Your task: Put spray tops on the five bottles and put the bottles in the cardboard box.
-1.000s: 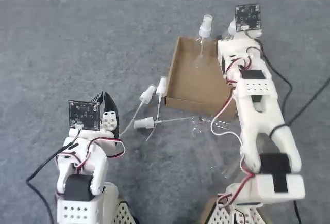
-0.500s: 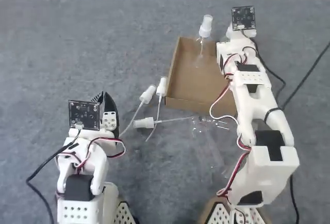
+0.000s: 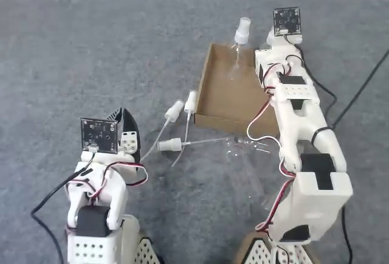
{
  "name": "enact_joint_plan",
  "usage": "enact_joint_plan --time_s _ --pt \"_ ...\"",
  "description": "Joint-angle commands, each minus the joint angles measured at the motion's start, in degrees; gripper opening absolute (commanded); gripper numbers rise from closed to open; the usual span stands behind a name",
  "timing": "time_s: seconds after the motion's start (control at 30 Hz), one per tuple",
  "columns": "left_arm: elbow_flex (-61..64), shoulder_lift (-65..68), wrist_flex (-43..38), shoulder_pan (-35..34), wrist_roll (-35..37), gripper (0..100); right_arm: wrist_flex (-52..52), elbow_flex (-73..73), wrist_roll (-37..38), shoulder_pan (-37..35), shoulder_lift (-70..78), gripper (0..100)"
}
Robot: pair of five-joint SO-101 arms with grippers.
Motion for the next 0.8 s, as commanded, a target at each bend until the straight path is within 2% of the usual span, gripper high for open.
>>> enact_joint_plan --time_s 0.0,0.07,0.33,0.63,0.77 --pt "-0.3 -1.0 -1.1 -0.4 -0.3 1 -1.1 -4.0 -0.2 0.0 -0.8 0.7" --pt "-0.2 -1.0 -1.1 -0.4 -0.3 1 -0.9 -4.0 -0.2 0.0 -0.8 2.2" --pt "0.2 -1.0 -1.1 -0.2 -0.3 1 -0.8 -4.0 -0.1 0.0 -0.9 21.8" --pt "0.2 -1.0 -1.1 -0.2 -0.3 1 -0.5 -5.1 -0.1 -0.1 -1.5 23.0" --pt "0.2 -1.0 -1.1 -0.2 -0.3 1 3.9 -8.8 -0.2 -0.1 -1.5 23.1"
